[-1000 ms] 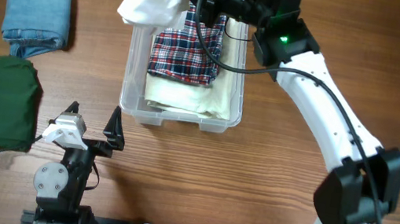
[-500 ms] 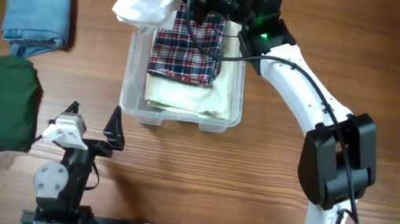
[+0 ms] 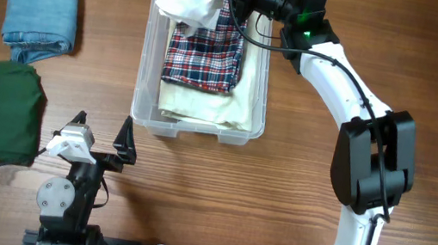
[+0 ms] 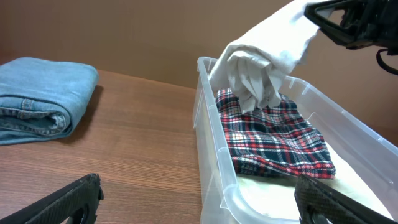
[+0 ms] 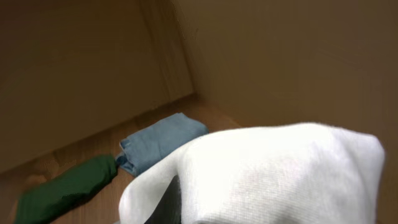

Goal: Pack container
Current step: 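Lower the hanging white cloth onto the plaid cloth in the bin, then release the white cloth and press it down with the right gripper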

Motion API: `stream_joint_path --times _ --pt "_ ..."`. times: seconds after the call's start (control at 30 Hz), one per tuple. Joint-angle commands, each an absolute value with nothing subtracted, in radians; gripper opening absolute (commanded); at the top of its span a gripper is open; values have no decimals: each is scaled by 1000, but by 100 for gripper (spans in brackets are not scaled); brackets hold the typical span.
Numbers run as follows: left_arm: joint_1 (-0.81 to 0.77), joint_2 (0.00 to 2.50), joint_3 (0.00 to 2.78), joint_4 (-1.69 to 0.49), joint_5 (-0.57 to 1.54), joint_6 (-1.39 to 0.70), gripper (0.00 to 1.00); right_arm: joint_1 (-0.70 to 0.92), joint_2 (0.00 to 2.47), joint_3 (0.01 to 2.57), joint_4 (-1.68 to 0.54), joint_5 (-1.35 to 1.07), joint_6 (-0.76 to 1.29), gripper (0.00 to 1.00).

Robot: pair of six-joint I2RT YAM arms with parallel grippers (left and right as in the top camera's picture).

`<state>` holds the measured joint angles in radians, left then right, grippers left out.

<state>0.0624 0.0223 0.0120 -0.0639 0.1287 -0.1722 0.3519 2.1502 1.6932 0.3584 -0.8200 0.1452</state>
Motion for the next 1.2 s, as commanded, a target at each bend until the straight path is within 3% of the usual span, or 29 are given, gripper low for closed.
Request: stream_joint_path --times 0.0,0.3,0.83,0.9,0.97,1.0,1.17 --pt "70 23 6 -65 126 -164 100 353 2155 1729 323 -850 130 4" --pt "70 23 6 -65 126 -164 100 292 2155 1729 50 -790 17 4" --pt "70 23 6 -65 126 -164 100 221 2154 1732 -220 -481 -108 4" --pt "70 23 6 -65 126 -164 100 221 2154 1741 -254 -428 -122 25" --pt "70 23 6 -65 126 -164 100 221 2149 1752 -275 -424 -131 67" --pt "70 23 6 -65 126 -164 100 221 2144 1761 -284 -425 -133 78" --pt "70 23 6 -65 126 -164 100 232 2107 1817 -322 -426 -159 81"
